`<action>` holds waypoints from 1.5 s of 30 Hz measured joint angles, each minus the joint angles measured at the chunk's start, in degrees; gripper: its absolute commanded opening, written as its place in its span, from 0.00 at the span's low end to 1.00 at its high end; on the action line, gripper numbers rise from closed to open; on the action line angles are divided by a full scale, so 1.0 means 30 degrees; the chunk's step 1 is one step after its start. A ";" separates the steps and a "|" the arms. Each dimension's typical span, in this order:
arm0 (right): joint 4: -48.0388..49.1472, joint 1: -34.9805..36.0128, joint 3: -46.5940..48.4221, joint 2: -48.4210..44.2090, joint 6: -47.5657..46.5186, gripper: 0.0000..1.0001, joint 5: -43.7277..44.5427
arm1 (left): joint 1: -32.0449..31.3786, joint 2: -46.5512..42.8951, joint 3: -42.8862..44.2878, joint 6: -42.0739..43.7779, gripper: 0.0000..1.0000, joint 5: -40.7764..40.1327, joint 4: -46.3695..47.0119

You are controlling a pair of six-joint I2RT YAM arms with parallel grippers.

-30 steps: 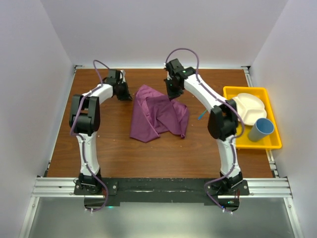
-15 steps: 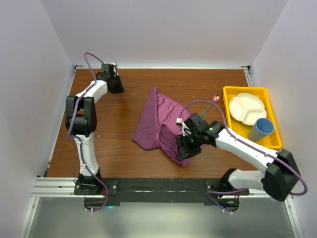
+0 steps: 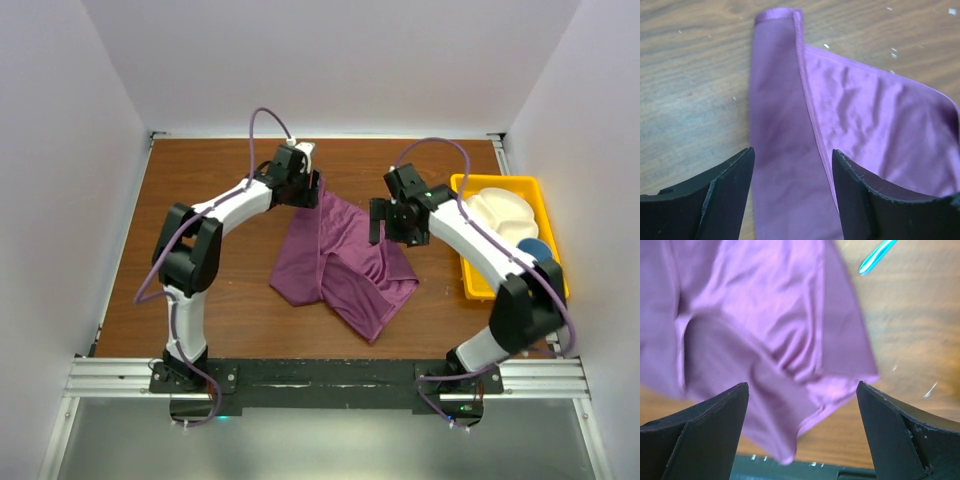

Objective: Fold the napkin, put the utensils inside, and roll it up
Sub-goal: Flatten the napkin out

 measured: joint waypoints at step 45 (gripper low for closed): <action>-0.0896 0.0568 0.6091 0.0299 -0.3155 0.00 0.1515 | 0.0554 -0.7657 0.1559 0.1778 0.00 -0.4714 -0.1479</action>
